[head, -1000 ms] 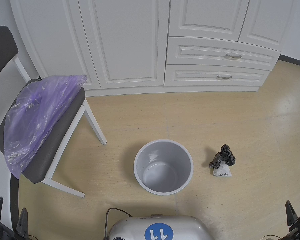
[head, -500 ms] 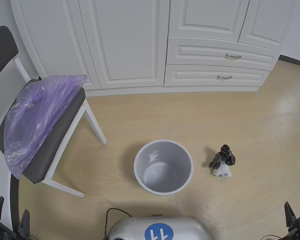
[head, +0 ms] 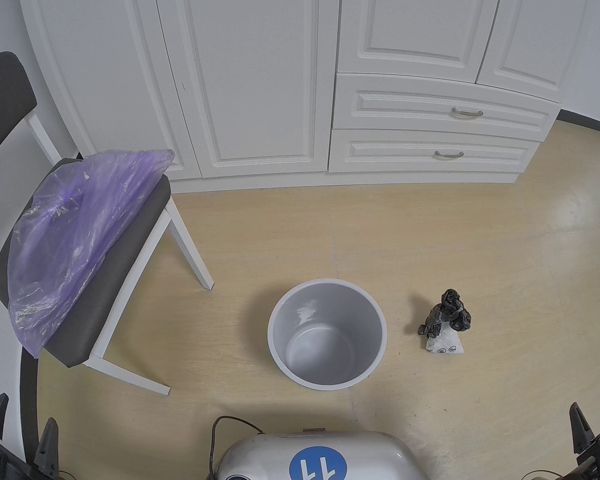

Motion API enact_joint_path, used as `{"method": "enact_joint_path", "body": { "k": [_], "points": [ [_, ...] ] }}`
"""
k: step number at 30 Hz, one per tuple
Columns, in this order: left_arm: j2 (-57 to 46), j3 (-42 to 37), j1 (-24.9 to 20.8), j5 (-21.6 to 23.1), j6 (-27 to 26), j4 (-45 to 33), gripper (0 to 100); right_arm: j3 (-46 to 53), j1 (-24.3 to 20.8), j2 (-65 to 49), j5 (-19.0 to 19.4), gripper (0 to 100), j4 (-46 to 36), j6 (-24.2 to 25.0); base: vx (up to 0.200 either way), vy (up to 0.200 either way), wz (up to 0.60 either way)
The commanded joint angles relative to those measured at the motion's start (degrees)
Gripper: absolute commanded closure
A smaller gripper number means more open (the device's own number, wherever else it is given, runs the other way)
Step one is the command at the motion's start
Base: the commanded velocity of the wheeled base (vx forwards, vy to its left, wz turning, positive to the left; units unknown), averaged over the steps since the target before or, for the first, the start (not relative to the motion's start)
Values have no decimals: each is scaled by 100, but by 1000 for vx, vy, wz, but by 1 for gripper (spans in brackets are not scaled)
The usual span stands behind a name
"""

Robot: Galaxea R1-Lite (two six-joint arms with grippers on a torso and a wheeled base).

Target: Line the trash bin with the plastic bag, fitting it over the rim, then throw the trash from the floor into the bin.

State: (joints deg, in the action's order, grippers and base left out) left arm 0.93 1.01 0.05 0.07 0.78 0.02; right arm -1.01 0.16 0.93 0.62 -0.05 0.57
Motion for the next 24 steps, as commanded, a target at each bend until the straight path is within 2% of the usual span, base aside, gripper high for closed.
{"method": "enact_joint_path", "body": {
  "k": [1, 7, 10, 16, 24],
  "points": [
    [-93, -101, 4, -218, 212, -2, 0, 84, -7, -93, -27, 0, 5, 66, 0, 0, 0],
    [-93, -101, 4, -192, 63, -11, 0, 92, 2, -84, 8, 0, 5, -145, 0, 0, 0],
    [-93, -101, 4, 28, -148, -2, 0, 92, 11, -93, 17, 0, -4, -259, 0, 0, 0],
    [-93, -101, 4, 63, -175, 6, 0, 92, 11, -84, 26, 0, 5, -259, 0, 0, 0],
    [-93, -101, 4, -201, 265, -2, 0, 92, 11, -93, -36, 0, 22, -31, 0, 0, 0]
  ]
}}
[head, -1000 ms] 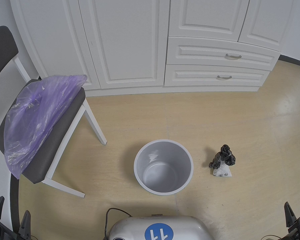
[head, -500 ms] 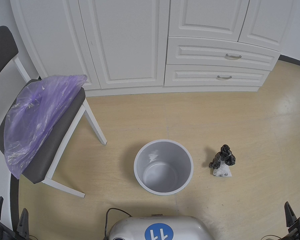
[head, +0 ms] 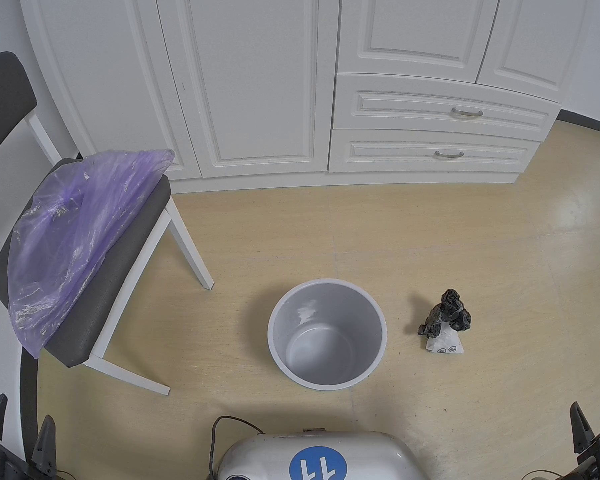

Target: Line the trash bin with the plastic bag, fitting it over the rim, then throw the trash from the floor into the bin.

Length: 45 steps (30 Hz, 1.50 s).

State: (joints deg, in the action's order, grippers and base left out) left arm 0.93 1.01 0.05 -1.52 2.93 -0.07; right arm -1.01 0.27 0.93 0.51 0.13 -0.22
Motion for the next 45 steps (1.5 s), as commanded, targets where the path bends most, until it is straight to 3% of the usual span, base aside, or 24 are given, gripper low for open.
{"method": "enact_joint_path", "body": {
  "k": [1, 10, 16, 26, 35, 41, 45],
  "points": [
    [-93, -101, 4, -50, 77, 7, 0, 92, -9, -93, -69, 0, 13, 127, 0, 0, 0],
    [-93, -101, 4, -32, -3, 25, 0, 92, 0, -93, -42, 0, 4, -31, 0, 0, 0],
    [-93, -101, 4, 161, -328, 25, 0, 92, 0, -93, 81, 0, 4, -198, 0, 0, 0],
    [-93, -101, 4, 3, 24, 34, 0, 92, -9, -93, -16, 0, 22, 110, 0, 0, 0],
    [-93, -101, 4, 21, -20, 60, 0, 92, 0, -84, -86, 0, 13, -57, 0, 0, 0],
    [-93, -101, 4, 188, -64, 1334, 0, 92, -9, -93, 28, 0, 39, -66, 0, 0, 0],
    [-93, -101, 4, 214, -55, 1361, 0, 92, -9, -93, 10, 0, 39, 92, 0, 0, 0]
  ]
}}
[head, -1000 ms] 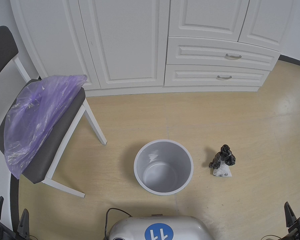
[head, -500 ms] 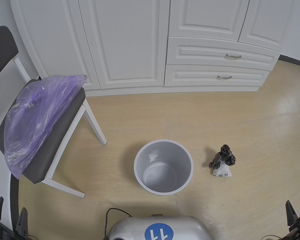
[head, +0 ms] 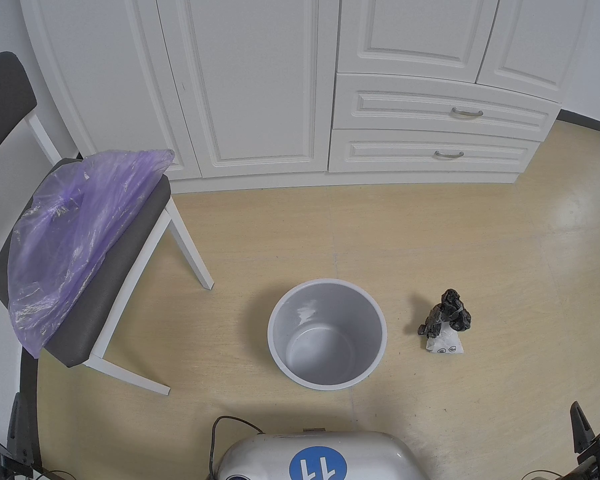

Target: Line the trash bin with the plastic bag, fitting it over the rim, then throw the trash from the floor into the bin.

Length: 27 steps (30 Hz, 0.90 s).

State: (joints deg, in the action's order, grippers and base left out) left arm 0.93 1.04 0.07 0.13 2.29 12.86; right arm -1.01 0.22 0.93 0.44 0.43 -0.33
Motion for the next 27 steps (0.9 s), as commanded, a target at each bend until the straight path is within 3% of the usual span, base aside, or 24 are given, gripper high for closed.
{"method": "enact_joint_path", "body": {
  "k": [1, 10, 12, 14, 18, 22, 27],
  "points": [
    [-93, -104, 1, 22, 26, 59, 0, 92, -4, -93, 0, 0, 10, 112, 0, 0, 0],
    [-93, -104, 1, 31, 17, 67, 0, 84, -4, -93, -9, 0, 45, 42, 0, 0, 0],
    [-93, -104, 1, 57, -1, 67, 0, -83, 4, -84, 53, 0, 423, 94, 0, 0, 0],
    [-93, -104, 1, 66, -9, 59, 0, -250, -4, -57, 299, 0, 766, 147, 0, 0, 0],
    [-93, -86, 1, 268, -27, -12, 0, -92, 13, -40, 782, 0, 485, 86, 0, 0, 0],
    [-57, 178, 10, 602, -124, -319, 0, -206, 13, 39, 914, 0, 177, 182, 0, 0, 0],
    [391, 942, -25, 655, -194, -1075, 0, -707, -13, 654, 932, 0, 177, 481, 0, 0, 0]
  ]
}}
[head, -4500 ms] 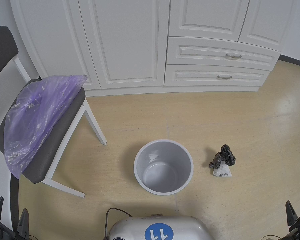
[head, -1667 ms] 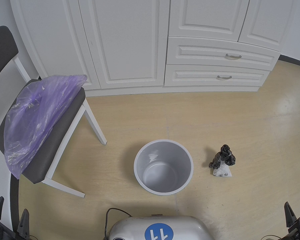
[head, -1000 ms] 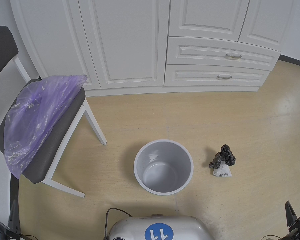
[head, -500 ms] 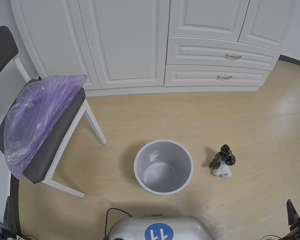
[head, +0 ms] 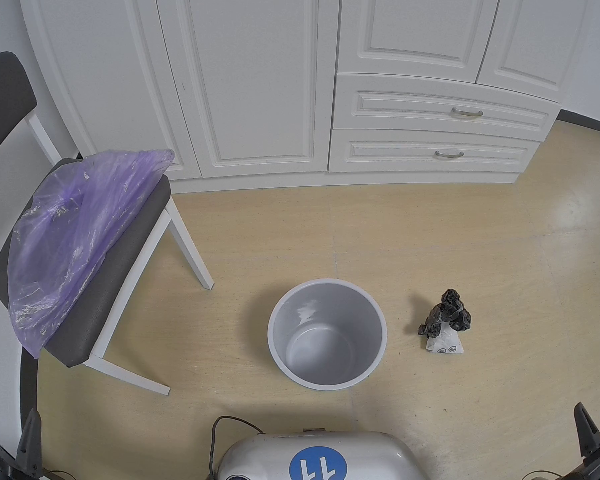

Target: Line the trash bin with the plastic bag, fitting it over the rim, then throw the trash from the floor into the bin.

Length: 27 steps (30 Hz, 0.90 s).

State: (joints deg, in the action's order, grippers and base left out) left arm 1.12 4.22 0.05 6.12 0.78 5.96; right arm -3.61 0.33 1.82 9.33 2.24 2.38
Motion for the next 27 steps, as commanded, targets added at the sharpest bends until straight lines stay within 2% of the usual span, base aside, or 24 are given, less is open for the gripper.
{"method": "enact_joint_path", "body": {
  "k": [1, 3, 9, 14, 19, 23, 27],
  "points": [
    [556, 774, -22, 56, -43, -447, 0, -624, -24, 750, 34, 0, -5, 263, 0, 0, 0],
    [758, 905, -22, 56, -34, -473, 0, -791, -24, 935, 34, 0, -13, 316, 0, 0, 0],
    [2569, 1696, 92, -173, -34, -473, 0, -1810, 11, 2648, -1, 0, 57, 334, 0, 0, 0],
    [3781, 2180, 48, -717, -122, -473, 0, -2408, 29, 3835, -10, 0, 303, 351, 0, 0, 0],
    [4704, 2461, 4, -1289, -605, -447, 0, -2531, 240, 4230, -142, 0, 778, 527, 0, 0, 0],
    [5416, 2742, -400, -1614, -720, -464, 0, -2540, 424, 4459, -150, 0, 1164, 553, 0, 0, 0],
    [6031, 2848, -1016, -2282, -720, -438, 0, -2548, 433, 4626, -150, 0, 1384, 536, 0, 0, 0]
  ]
}}
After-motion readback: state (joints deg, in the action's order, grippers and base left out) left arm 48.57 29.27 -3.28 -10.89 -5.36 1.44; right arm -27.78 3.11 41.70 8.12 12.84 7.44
